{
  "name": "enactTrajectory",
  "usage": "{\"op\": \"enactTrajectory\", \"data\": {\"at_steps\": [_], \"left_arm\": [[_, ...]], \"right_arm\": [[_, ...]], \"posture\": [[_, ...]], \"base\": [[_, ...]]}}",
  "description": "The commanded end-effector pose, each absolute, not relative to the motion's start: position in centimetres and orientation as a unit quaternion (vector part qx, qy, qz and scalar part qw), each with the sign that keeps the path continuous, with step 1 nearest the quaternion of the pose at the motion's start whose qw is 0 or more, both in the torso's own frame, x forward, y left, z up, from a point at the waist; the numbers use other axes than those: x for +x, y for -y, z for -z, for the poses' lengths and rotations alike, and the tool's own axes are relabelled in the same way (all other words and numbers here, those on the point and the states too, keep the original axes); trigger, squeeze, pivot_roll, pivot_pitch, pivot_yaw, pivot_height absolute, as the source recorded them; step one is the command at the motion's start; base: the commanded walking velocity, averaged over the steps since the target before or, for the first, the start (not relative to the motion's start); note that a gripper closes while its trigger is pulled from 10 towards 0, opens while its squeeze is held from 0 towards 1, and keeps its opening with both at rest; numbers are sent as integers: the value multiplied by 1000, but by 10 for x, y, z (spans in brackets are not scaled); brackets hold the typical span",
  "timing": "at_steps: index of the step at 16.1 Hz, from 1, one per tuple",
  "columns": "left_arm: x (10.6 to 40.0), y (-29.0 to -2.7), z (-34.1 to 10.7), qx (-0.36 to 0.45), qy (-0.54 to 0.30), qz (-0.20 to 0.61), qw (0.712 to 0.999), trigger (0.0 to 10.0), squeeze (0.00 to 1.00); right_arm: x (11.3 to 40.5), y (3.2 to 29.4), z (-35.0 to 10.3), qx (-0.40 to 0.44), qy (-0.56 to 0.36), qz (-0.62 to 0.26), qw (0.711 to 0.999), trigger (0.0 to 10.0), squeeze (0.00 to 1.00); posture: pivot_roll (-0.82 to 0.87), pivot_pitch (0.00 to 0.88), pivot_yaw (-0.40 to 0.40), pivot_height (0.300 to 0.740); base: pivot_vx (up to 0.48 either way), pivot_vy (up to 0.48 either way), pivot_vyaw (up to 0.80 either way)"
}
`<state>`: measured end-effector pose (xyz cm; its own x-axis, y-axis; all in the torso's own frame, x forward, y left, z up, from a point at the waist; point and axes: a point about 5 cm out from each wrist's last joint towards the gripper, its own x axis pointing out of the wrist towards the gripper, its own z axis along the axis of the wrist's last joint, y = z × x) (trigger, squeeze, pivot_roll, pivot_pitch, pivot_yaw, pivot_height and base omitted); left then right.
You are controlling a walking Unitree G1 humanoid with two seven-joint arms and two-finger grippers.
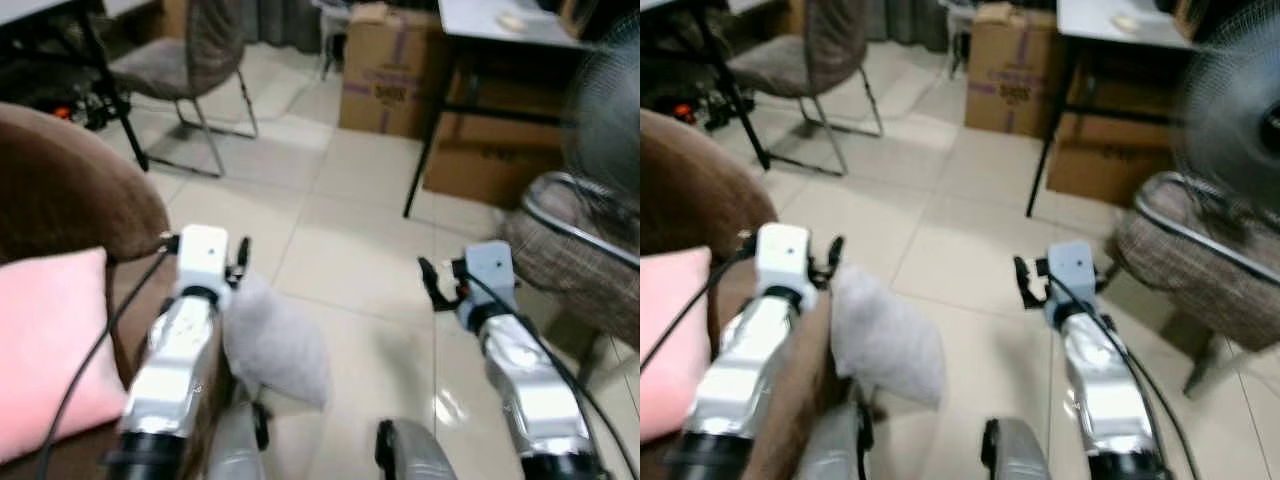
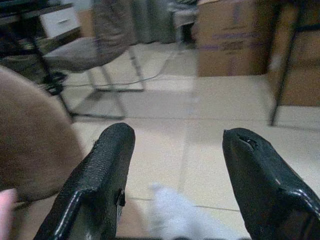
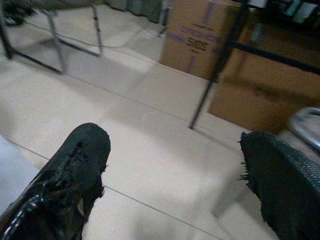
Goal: Move the pillow to the sofa from floor
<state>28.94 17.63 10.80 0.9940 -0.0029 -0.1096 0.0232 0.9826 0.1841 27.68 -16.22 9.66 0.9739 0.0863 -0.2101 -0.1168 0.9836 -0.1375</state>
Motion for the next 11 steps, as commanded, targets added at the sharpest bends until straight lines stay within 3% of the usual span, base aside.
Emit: {"op": "enactTrajectory", "data": {"at_steps": [1,8,11], "left_arm": [[291,-175,-109,88,-54,7,995,10000,0],[292,-175,-109,94,-54,9,994,10000,0],[292,-173,-107,101,-58,12,993,10000,0]], "right_arm": [[277,163,-100,-78,-97,-53,991,10000,0],[278,163,-99,-76,-95,-52,991,10000,0],[278,163,-99,-76,-96,-51,991,10000,0]], "posture": [[-33,0,-6,602],[-33,0,-2,602],[-34,0,-1,602]], "base": [[386,0,0],[366,0,0],[0,0,0]]}}
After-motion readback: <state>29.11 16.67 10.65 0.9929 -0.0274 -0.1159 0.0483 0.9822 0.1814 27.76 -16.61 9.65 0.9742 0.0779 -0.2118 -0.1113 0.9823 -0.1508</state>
